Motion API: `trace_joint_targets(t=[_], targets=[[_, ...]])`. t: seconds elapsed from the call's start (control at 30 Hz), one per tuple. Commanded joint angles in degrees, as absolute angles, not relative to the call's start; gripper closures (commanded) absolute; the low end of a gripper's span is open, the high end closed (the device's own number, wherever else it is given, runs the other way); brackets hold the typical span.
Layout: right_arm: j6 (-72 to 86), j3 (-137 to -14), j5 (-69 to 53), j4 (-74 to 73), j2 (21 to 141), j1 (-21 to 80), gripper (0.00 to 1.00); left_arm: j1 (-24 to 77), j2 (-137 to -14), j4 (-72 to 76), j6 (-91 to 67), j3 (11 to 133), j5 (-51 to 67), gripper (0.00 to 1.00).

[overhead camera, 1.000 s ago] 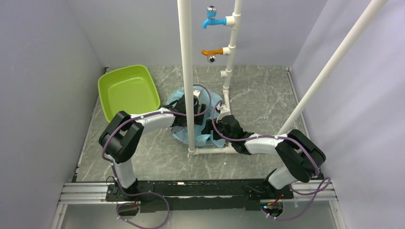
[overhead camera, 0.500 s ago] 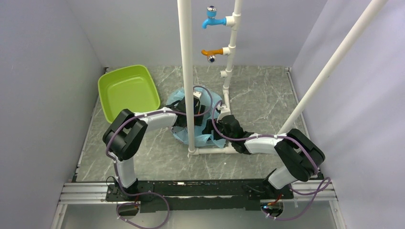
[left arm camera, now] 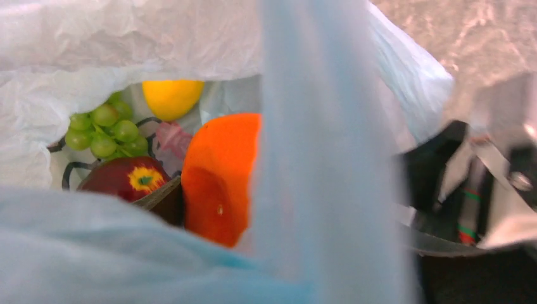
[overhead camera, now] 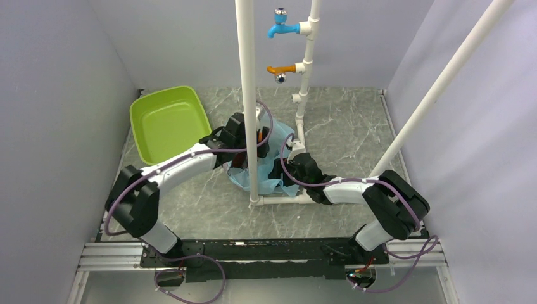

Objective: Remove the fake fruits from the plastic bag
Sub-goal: Take out the fake fruit from the plastic bag, then place the fake fruit in the bin.

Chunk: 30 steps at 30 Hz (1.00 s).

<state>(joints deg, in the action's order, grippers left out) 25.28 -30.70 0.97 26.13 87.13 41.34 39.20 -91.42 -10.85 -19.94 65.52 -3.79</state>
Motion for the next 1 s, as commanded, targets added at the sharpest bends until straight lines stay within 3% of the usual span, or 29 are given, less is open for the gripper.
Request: trace_joint_targets(t=[0.0, 0.33, 0.67, 0.8, 0.9, 0.97], targets=[[25.4, -32.37, 0.37, 27.53, 86.63, 41.15, 0.32, 39.35, -85.37, -13.95, -21.65, 63.82, 2.25, 0.66], [24.99, -33.0, 0.29, 26.84, 85.9, 41.11, 0.31, 38.91, -72.87, -19.59, -20.61, 58.08, 16.23, 0.68], [24.05, -32.91, 1.39, 26.06, 84.03, 41.12, 0.29, 32.1, -51.38, -29.55, -21.7, 49.32, 8.26, 0.69], [23.46, -32.85, 1.02, 26.17, 83.56, 41.2, 0.27, 28.97, -47.26, -33.57, -20.53, 49.73, 8.1, 0.71], [23.3, -32.43, 0.93, 26.53, 82.85, 41.13, 0.24, 27.38, -46.13, -37.5, -20.51, 50.82, 2.51, 0.8], [23.57, -32.04, 0.45, 27.63, 82.55, 41.18, 0.2, 25.32, -46.17, -39.01, -20.47, 51.08, 0.24, 0.75]])
